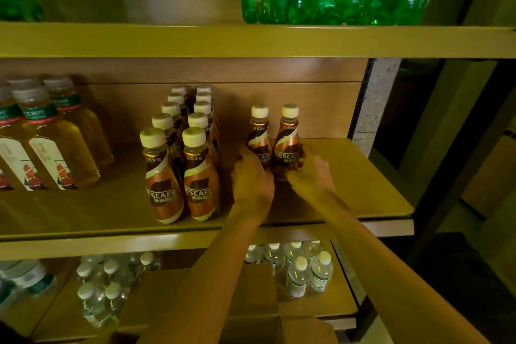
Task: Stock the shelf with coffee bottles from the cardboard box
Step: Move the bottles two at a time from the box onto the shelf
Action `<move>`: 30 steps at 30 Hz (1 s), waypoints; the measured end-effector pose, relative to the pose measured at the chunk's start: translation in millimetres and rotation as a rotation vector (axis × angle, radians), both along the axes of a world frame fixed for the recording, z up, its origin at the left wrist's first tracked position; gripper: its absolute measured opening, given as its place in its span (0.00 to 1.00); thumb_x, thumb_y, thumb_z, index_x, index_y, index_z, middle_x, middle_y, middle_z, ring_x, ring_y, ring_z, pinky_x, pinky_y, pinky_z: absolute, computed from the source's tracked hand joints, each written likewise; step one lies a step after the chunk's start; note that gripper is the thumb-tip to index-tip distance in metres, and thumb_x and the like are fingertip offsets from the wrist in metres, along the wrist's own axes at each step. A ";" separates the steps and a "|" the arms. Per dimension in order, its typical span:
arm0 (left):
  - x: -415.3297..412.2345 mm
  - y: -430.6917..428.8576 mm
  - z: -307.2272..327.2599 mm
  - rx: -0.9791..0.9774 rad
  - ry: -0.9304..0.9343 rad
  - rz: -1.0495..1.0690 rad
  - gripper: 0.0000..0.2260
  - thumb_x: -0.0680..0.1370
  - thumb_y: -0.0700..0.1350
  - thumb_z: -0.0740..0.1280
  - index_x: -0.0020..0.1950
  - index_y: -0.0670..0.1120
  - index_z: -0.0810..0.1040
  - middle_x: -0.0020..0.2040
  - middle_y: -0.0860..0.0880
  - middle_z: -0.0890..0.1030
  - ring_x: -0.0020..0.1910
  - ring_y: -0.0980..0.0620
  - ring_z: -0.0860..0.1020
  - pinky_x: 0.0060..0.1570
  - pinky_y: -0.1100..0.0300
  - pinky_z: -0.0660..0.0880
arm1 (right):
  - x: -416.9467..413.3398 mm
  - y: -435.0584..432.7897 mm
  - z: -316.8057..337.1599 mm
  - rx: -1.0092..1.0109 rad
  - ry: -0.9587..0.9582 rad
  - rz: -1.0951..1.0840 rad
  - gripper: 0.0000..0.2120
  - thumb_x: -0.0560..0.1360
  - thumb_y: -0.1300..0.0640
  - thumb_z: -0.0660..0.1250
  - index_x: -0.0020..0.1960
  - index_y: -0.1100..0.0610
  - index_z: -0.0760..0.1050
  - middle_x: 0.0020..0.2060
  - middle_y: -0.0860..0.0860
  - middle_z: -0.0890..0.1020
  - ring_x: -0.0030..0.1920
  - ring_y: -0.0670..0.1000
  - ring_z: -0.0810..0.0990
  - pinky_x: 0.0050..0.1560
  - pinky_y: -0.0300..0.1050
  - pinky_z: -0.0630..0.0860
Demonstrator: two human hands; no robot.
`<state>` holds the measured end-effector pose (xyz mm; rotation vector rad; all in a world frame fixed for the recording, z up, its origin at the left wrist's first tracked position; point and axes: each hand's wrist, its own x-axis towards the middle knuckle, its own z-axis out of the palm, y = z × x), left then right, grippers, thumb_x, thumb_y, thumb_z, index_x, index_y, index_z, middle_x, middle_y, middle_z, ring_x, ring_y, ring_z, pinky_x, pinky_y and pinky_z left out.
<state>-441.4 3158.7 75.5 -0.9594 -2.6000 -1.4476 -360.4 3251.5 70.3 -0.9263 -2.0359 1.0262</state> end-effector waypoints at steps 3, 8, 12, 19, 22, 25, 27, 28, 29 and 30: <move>-13.1 18.5 3.1 0.022 -0.037 0.015 0.28 0.77 0.42 0.70 0.74 0.39 0.63 0.67 0.40 0.73 0.67 0.40 0.73 0.62 0.50 0.72 | -19.8 15.5 5.7 0.000 -0.003 0.011 0.27 0.69 0.59 0.78 0.65 0.55 0.72 0.54 0.50 0.82 0.49 0.48 0.81 0.39 0.34 0.75; -36.6 46.5 11.3 0.070 -0.128 0.047 0.29 0.79 0.38 0.67 0.77 0.38 0.58 0.74 0.37 0.64 0.73 0.41 0.64 0.71 0.52 0.62 | -51.3 37.8 12.9 -0.024 -0.035 -0.014 0.25 0.70 0.64 0.74 0.64 0.59 0.72 0.55 0.54 0.81 0.52 0.54 0.81 0.51 0.52 0.82; -54.3 67.0 11.5 0.125 -0.136 0.055 0.27 0.81 0.36 0.63 0.77 0.37 0.57 0.75 0.37 0.64 0.70 0.49 0.68 0.67 0.64 0.63 | -71.2 58.0 15.1 -0.006 -0.057 -0.021 0.26 0.68 0.67 0.74 0.63 0.60 0.72 0.54 0.54 0.81 0.50 0.52 0.80 0.47 0.45 0.79; -79.7 97.1 6.8 0.113 -0.181 0.081 0.27 0.79 0.39 0.68 0.76 0.41 0.62 0.73 0.40 0.68 0.73 0.42 0.66 0.71 0.50 0.63 | -100.3 84.7 8.0 0.000 -0.036 -0.040 0.24 0.70 0.67 0.72 0.65 0.60 0.72 0.56 0.55 0.80 0.55 0.55 0.80 0.52 0.49 0.80; -85.1 105.1 4.3 0.118 -0.176 0.112 0.26 0.78 0.39 0.69 0.74 0.41 0.65 0.71 0.41 0.71 0.71 0.42 0.68 0.69 0.50 0.66 | -106.9 89.7 2.0 0.017 -0.026 -0.058 0.24 0.71 0.65 0.71 0.66 0.59 0.71 0.59 0.55 0.79 0.58 0.56 0.79 0.57 0.52 0.79; -87.4 108.5 3.6 0.119 -0.176 0.120 0.25 0.77 0.39 0.70 0.73 0.41 0.67 0.71 0.41 0.72 0.71 0.42 0.70 0.67 0.51 0.68 | -109.2 92.3 -1.9 0.046 -0.038 -0.048 0.26 0.72 0.62 0.72 0.68 0.59 0.69 0.60 0.55 0.78 0.60 0.55 0.78 0.58 0.51 0.78; -88.3 108.7 4.8 0.100 -0.167 0.115 0.25 0.78 0.39 0.70 0.73 0.41 0.67 0.70 0.42 0.72 0.70 0.42 0.70 0.67 0.51 0.68 | -106.7 92.6 -1.5 0.066 -0.046 -0.040 0.27 0.72 0.60 0.73 0.69 0.58 0.69 0.61 0.55 0.78 0.60 0.56 0.78 0.59 0.52 0.78; -88.3 108.1 6.5 0.084 -0.167 0.110 0.25 0.77 0.40 0.70 0.73 0.41 0.67 0.70 0.42 0.72 0.70 0.42 0.70 0.67 0.51 0.69 | -105.2 92.3 -0.6 0.077 -0.052 -0.036 0.27 0.72 0.59 0.73 0.69 0.58 0.69 0.61 0.55 0.78 0.60 0.56 0.78 0.59 0.53 0.78; -88.1 106.8 8.2 0.063 -0.172 0.104 0.25 0.77 0.40 0.70 0.73 0.41 0.67 0.70 0.41 0.72 0.70 0.42 0.70 0.67 0.51 0.69 | -103.5 91.6 1.0 0.084 -0.064 -0.025 0.28 0.72 0.58 0.73 0.69 0.57 0.68 0.61 0.55 0.78 0.60 0.56 0.78 0.60 0.53 0.77; -87.2 105.0 9.9 0.040 -0.176 0.096 0.25 0.77 0.40 0.70 0.73 0.41 0.67 0.70 0.41 0.73 0.70 0.41 0.71 0.66 0.50 0.70 | -101.6 90.4 2.8 0.083 -0.081 -0.009 0.28 0.73 0.56 0.72 0.70 0.57 0.67 0.61 0.55 0.78 0.60 0.56 0.78 0.60 0.54 0.77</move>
